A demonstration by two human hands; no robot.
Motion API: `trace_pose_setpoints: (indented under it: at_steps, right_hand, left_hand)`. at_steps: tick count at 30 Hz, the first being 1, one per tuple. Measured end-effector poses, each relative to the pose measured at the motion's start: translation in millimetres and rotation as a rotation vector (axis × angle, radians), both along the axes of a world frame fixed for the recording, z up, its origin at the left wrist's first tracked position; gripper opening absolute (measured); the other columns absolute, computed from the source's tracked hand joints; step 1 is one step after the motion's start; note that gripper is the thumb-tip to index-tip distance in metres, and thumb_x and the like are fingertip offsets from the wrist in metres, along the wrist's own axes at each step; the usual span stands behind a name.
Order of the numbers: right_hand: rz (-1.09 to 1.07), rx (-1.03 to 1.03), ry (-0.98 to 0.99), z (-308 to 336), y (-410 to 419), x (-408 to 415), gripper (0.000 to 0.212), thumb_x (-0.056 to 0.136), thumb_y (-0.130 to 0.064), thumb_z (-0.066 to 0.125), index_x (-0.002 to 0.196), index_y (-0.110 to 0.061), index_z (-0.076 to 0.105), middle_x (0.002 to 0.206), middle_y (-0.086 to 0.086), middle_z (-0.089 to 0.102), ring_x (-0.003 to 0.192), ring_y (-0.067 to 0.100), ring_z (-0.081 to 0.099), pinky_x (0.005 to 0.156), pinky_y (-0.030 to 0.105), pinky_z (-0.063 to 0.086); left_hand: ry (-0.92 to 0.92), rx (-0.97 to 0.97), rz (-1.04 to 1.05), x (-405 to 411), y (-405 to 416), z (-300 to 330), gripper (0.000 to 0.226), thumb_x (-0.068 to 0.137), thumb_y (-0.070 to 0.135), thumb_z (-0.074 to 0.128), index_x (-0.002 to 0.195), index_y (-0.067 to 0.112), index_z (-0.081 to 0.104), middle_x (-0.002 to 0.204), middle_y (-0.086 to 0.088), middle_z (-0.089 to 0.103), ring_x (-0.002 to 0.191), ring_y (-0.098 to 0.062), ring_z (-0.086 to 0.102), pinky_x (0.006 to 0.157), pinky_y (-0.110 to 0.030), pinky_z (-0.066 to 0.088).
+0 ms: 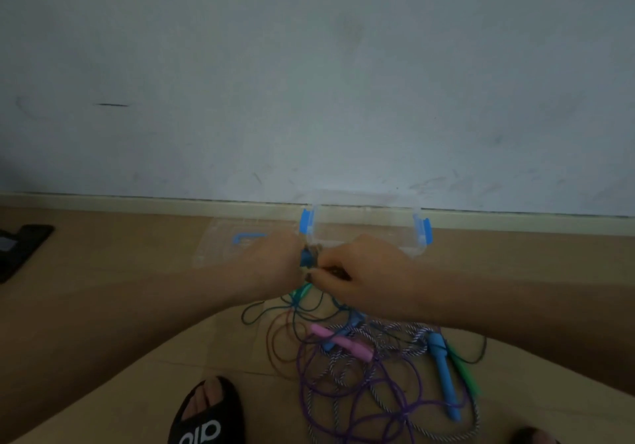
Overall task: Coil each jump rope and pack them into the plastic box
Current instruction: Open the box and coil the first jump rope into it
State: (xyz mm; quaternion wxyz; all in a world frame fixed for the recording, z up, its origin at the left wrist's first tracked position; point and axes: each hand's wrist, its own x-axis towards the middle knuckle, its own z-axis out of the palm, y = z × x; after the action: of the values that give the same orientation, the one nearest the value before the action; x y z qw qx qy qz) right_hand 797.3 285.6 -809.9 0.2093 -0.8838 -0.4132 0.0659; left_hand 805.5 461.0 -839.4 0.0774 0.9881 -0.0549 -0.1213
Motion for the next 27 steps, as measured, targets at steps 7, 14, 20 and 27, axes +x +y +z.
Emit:
trace_pose_setpoints:
  at_steps: [7,14,20,27]
  right_hand:
    - [-0.161,0.141,0.099,17,-6,48,0.050,0.097,-0.046,0.050,0.058,-0.017,0.039,0.051,-0.003,0.037,0.045,0.009,0.031,0.051,0.028,0.030]
    - [-0.212,0.213,0.641,-15,-24,65,0.048,0.096,-0.042,0.055,0.053,-0.021,0.048,0.047,-0.007,0.043,0.043,0.008,0.036,0.049,0.024,0.032]
    - [-0.407,0.292,0.795,-32,-16,43,0.049,0.101,-0.033,0.043,0.054,-0.019,0.037,0.040,-0.009,0.035,0.035,0.008,0.026,0.040,0.019,0.020]
    - [-0.255,0.024,0.372,-28,-1,-5,0.051,0.103,-0.042,0.033,0.057,-0.020,0.040,0.055,-0.003,0.044,0.053,0.014,0.041,0.056,0.030,0.033]
  left_hand:
    - [-0.043,-0.040,-0.137,-14,-21,10,0.019,0.082,0.030,0.063,0.094,0.017,0.055,0.082,-0.002,0.062,0.070,-0.017,0.060,0.061,-0.033,0.053]
    - [-0.165,-0.241,-0.212,-20,-36,27,0.027,0.078,0.029,0.070,0.085,0.026,0.044,0.073,0.012,0.047,0.065,-0.010,0.049,0.056,-0.022,0.035]
    - [-0.198,-0.343,0.047,-7,-34,33,0.025,0.076,0.022,0.069,0.072,0.022,0.045,0.069,0.004,0.048,0.061,-0.012,0.046,0.050,-0.025,0.030]
    - [-0.079,-0.212,0.240,4,-5,15,0.025,0.079,0.021,0.071,0.093,0.011,0.054,0.077,-0.002,0.055,0.059,-0.010,0.047,0.046,-0.025,0.031]
